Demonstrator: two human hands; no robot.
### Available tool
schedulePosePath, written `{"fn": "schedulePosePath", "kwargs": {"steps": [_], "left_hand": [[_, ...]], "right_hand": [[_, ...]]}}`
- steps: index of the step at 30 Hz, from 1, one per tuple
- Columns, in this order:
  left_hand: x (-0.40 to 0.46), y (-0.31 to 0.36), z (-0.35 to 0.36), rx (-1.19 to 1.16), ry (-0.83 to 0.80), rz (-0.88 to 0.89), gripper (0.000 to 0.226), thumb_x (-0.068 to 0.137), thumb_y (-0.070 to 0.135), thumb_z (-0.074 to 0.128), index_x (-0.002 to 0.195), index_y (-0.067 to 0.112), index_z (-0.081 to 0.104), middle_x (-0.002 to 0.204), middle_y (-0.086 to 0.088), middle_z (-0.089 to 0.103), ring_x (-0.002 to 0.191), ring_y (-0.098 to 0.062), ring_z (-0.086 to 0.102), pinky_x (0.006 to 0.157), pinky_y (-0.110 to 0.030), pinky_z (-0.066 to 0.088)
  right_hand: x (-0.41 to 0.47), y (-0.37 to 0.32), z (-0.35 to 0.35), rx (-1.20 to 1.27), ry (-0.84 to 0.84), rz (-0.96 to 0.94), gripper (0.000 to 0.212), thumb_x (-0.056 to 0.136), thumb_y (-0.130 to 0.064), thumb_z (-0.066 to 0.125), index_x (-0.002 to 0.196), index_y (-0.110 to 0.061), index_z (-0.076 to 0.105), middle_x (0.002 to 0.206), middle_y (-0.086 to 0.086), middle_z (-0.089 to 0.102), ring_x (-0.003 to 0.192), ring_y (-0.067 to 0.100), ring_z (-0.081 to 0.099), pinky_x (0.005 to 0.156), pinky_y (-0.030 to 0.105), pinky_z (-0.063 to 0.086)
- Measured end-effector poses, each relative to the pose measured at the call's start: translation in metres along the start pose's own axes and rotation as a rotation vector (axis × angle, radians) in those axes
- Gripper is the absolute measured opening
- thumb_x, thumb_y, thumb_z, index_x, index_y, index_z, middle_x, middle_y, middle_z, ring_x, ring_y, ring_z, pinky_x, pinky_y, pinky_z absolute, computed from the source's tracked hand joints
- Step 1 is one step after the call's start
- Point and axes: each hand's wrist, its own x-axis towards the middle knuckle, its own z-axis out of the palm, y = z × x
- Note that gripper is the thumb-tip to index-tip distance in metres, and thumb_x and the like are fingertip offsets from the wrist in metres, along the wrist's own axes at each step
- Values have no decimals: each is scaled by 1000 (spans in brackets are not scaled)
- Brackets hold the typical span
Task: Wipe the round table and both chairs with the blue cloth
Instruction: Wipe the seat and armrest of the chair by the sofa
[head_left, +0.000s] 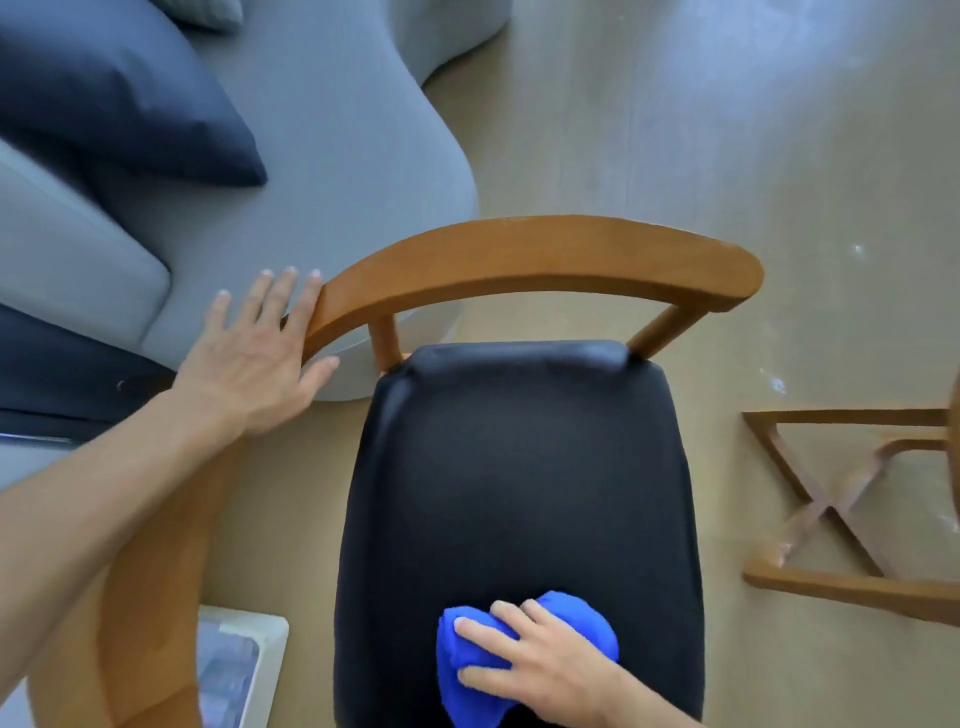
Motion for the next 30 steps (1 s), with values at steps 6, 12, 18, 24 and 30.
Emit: {"fn": "schedulePosePath", "kwargs": {"steps": [6,12,18,24,30], "left_hand": [[32,16,2,-106,81,91,80,94,54,35,153,20,-6,161,-14,2,149,-32,2,118,-53,7],[37,19,4,-153,84,131,80,94,54,37,153,22,-8,161,-15,1,149,-34,5,118,-51,9],[36,18,3,-179,55,125,79,93,59,29,152,25,-12,161,-12,-1,149,-30,4,119,-48,9],[45,23,-4,-118,140,170,78,88,64,16,153,22,5,160,-16,10,147,-36,12,116,-57,14],[77,59,-8,-45,248,345,68,94,52,28,152,17,23,156,-18,25,142,-36,28,110,-61,29]], "right_hand": [[-18,158,-41,-62,154,507,74,53,3,65,119,-29,53,141,6,42,95,33,54,66,37,47],[41,172,-43,67,403,1180,59,67,3,68,122,-17,61,137,12,49,93,41,53,78,47,48],[84,31,4,182,406,869,53,62,-3,48,107,-25,63,128,13,58,85,32,54,62,35,46],[53,13,5,81,202,505,22,92,-34,36,87,-44,55,118,-10,46,80,15,52,56,21,43],[-19,138,-40,-83,243,491,59,63,-4,43,114,-32,56,135,10,46,95,31,50,66,39,53]]}}
